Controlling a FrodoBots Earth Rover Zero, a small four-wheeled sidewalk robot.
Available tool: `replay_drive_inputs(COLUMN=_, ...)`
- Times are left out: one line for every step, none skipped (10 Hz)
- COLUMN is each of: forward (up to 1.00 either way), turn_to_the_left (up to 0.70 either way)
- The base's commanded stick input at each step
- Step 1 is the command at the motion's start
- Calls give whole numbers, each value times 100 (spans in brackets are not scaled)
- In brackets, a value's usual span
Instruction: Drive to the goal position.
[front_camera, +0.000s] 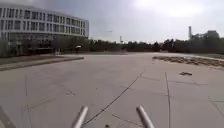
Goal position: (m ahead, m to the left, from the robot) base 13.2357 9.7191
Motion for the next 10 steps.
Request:
replay_drive_inputs(forward=100, turn_to_the_left=2)
replay_drive_inputs(forward=100, turn_to_the_left=2)
replay_drive_inputs(forward=100, turn_to_the_left=2)
replay_drive_inputs(forward=100, turn_to_the_left=2)
replay_drive_inputs(forward=100, turn_to_the_left=2)
replay_drive_inputs(forward=100, turn_to_the_left=2)
replay_drive_inputs(forward=100, turn_to_the_left=2)
replay_drive_inputs(forward=100, turn_to_the_left=2)
replay_drive_inputs(forward=100, turn_to_the_left=2)
replay_drive_inputs(forward=100, turn_to_the_left=2)
